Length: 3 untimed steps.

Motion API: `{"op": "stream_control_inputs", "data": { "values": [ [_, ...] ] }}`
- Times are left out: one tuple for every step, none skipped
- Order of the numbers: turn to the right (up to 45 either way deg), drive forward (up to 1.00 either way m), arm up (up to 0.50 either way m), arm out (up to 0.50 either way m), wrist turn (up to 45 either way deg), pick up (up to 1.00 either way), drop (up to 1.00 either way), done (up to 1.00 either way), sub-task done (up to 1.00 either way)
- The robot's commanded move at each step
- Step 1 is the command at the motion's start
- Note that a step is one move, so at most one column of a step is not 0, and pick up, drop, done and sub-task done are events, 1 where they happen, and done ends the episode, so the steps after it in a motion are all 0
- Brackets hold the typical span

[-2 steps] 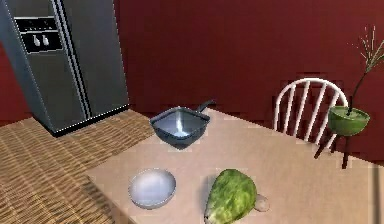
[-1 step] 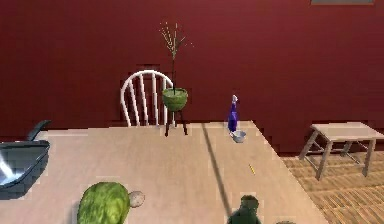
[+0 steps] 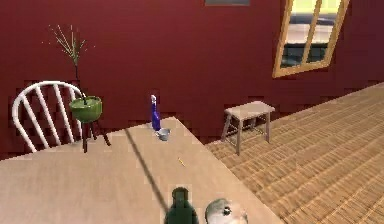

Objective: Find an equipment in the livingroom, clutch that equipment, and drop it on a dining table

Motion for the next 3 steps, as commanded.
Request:
{"op": "stream_control_inputs", "data": {
  "values": [
    [-45.0,0.00,0.00,0.00,0.0,0.00,0.00,0.00,0.00],
    [-24.0,0.00,0.00,0.00,0.0,0.00,0.00,0.00,0.00],
    [45.0,0.00,0.00,0.00,0.0,0.00,0.00,0.00,0.00]
  ]
}}
